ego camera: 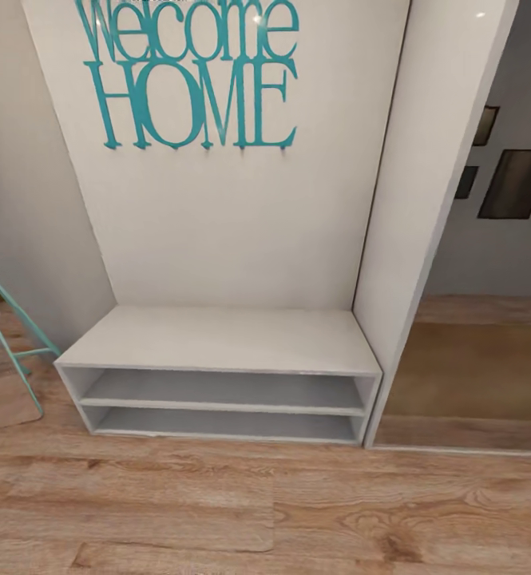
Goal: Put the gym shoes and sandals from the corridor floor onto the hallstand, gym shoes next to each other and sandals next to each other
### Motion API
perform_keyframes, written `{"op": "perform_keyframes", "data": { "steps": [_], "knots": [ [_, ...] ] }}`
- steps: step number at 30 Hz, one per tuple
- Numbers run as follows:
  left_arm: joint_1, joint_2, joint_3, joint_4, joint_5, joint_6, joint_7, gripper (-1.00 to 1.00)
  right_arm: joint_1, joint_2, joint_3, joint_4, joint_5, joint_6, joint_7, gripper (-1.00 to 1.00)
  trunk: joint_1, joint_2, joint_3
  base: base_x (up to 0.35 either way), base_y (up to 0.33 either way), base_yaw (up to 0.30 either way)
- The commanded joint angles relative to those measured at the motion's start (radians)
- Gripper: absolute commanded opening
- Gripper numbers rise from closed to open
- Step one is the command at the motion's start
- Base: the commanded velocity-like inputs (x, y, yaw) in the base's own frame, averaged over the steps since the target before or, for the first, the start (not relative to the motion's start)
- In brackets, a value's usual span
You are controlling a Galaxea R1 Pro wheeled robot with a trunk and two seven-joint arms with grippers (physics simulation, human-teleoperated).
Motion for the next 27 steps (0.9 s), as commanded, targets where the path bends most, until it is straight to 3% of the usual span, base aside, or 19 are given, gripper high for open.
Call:
{"op": "perform_keyframes", "data": {
  "steps": [1, 7, 13, 20, 27],
  "knots": [
    [-0.001, 0.0, 0.0, 0.001, 0.002, -0.005, 0.001, 1.0, 0.0, 0.0, 0.0, 0.0, 0.0, -0.003, 0.0, 1.0, 0.0, 0.0, -0.001, 0.0, 0.0, 0.277],
    [0.0, -0.001, 0.017, 0.001, 0.011, -0.012, 0.001, 1.0, 0.0, 0.0, -0.004, -0.001, -0.001, -0.003, 0.0, 1.0, 0.0, 0.0, -0.001, 0.0, 0.0, 0.278],
    [0.0, -0.001, 0.052, 0.001, 0.047, -0.015, -0.001, 1.0, 0.0, 0.0, -0.005, -0.005, -0.001, -0.003, -0.008, 1.0, 0.0, 0.0, -0.002, 0.0, 0.0, 0.278],
    [0.0, -0.001, 0.054, 0.002, 0.049, -0.015, -0.014, 1.0, 0.0, 0.0, -0.004, -0.004, -0.002, -0.003, -0.075, 1.0, 0.0, 0.0, -0.004, 0.0, 0.0, 0.278],
    [0.0, -0.001, 0.053, 0.003, 0.046, -0.015, -0.016, 1.0, 0.0, 0.0, -0.002, -0.001, -0.001, -0.002, -0.084, 1.0, 0.0, 0.0, -0.008, 0.0, 0.0, 0.278]
  ]
}}
